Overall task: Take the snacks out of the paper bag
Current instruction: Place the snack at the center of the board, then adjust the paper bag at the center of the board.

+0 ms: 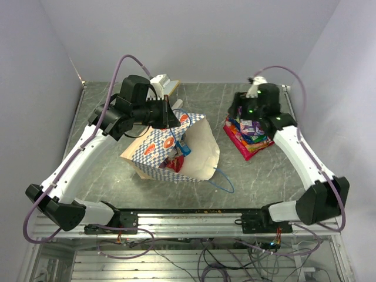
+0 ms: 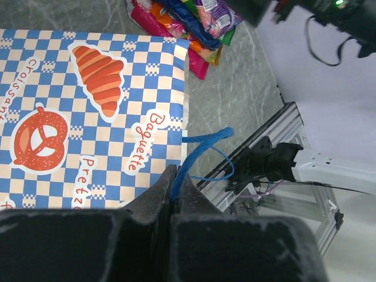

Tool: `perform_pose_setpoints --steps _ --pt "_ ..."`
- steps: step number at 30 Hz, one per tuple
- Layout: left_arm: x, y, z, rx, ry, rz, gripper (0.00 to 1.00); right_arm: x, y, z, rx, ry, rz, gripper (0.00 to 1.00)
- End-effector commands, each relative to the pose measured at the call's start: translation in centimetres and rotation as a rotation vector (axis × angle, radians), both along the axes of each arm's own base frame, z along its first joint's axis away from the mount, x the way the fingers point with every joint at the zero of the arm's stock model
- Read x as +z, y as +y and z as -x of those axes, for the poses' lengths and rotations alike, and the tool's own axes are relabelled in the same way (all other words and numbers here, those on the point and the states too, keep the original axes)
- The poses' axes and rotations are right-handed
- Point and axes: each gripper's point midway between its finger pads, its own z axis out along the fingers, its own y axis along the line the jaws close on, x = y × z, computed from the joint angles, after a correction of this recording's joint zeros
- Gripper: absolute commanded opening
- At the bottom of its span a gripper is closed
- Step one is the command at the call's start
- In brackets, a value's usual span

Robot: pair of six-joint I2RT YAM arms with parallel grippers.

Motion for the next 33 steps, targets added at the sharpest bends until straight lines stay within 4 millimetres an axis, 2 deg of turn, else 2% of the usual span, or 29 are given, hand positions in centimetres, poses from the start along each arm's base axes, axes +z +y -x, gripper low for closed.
perform_pose_setpoints --steps 1,7,11,17,20,23,28,33 --pt "1.3 -0.4 0.4 -0.013 0.001 0.059 0.07 -2.8 6.3 0.5 0.206 0.113 0.049 0.69" --pt "1.6 -0.7 1.4 -0.026 0.050 0.094 0.07 -6.1 11.6 2.2 0.313 0.277 -0.123 0.66" --pt "1.5 -1.0 2.0 -0.040 0.089 0.125 0.07 -7.9 13.7 4.4 0.364 0.342 -0.199 0.63" --pt "1.9 -1.7 2.7 -0.030 0.136 0.217 0.07 -8.7 16.2 8.4 0.399 0.379 -0.286 0.62" --pt "1.7 -1.9 3.0 -0.023 0.165 0.248 0.07 -8.5 17.9 11.2 0.441 0.392 -0.320 0.62" --pt "1.5 -1.7 3.3 -0.004 0.177 0.254 0.07 -8.7 18.3 13.0 0.457 0.405 -0.335 0.62" --pt "1.2 -1.1 3.6 0.015 0.182 0.227 0.07 -8.7 18.1 14.8 0.493 0.410 -0.320 0.62" --pt "1.4 0.0 3.8 0.059 0.165 0.200 0.07 -9.0 14.0 12.7 0.356 0.348 -0.175 0.66"
